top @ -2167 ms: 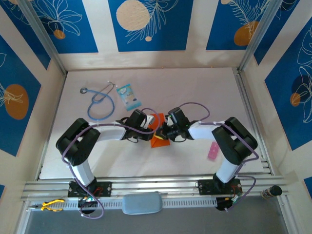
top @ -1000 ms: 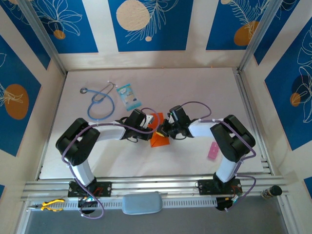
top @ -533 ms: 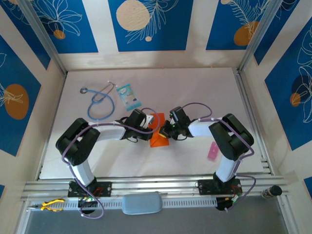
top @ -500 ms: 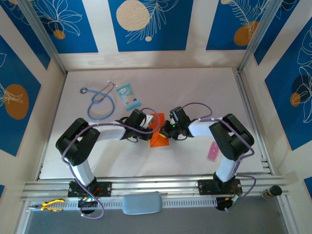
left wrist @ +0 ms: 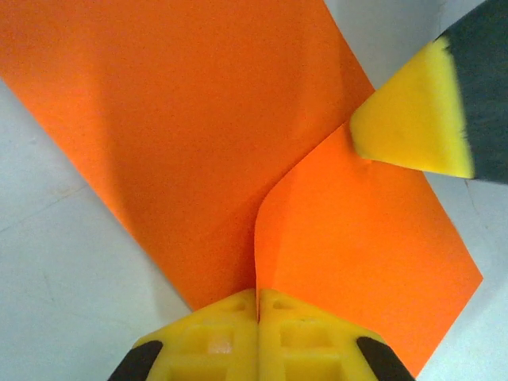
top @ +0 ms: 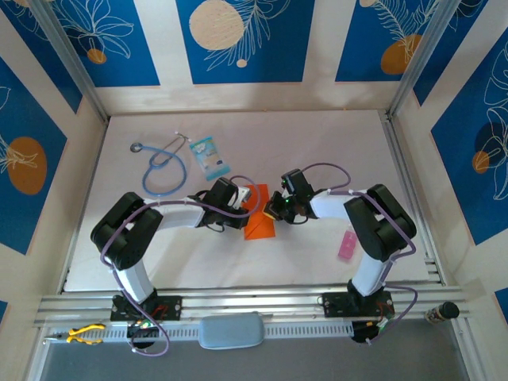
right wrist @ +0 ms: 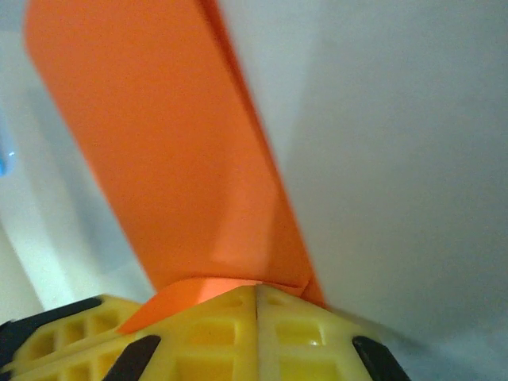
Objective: Fold a paper plane with a square sheet of paper (pick it up from the middle)
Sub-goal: Fold the triangle a second time at the center of the table.
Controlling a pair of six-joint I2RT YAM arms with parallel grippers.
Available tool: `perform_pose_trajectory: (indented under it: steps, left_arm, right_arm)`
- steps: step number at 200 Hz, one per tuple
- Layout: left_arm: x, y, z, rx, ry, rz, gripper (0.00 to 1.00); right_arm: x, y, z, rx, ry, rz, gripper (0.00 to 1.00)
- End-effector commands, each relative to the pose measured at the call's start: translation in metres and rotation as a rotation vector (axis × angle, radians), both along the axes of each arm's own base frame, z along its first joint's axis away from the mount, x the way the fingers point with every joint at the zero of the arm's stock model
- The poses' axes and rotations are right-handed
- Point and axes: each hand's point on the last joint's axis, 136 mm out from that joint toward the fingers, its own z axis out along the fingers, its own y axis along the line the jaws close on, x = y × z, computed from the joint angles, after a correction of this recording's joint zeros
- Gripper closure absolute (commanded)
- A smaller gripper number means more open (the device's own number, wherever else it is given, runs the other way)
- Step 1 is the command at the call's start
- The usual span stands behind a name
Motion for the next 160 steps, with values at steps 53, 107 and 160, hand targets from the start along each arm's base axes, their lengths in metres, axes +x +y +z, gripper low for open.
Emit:
perform_pose_trajectory:
  steps: [53,107,160]
  left_arm:
    - [-0.008,0.012,-0.008,0.053,0.029,-0.006,1.0]
    - [-0.006,0.011,-0.005,0.051,0.023,-0.004,1.0]
    - [-0.007,0.012,-0.006,0.051,0.023,-0.004,1.0]
  right_arm:
    - [0.002,-0.004,0.015,0.044,-0.016,-0.008,1.0]
    - [0.01,0.001,0.017,0.029,-0.018,0.019,1.0]
    - [0.0,-0.022,-0.026,-0.057,0.079,-0.056,1.0]
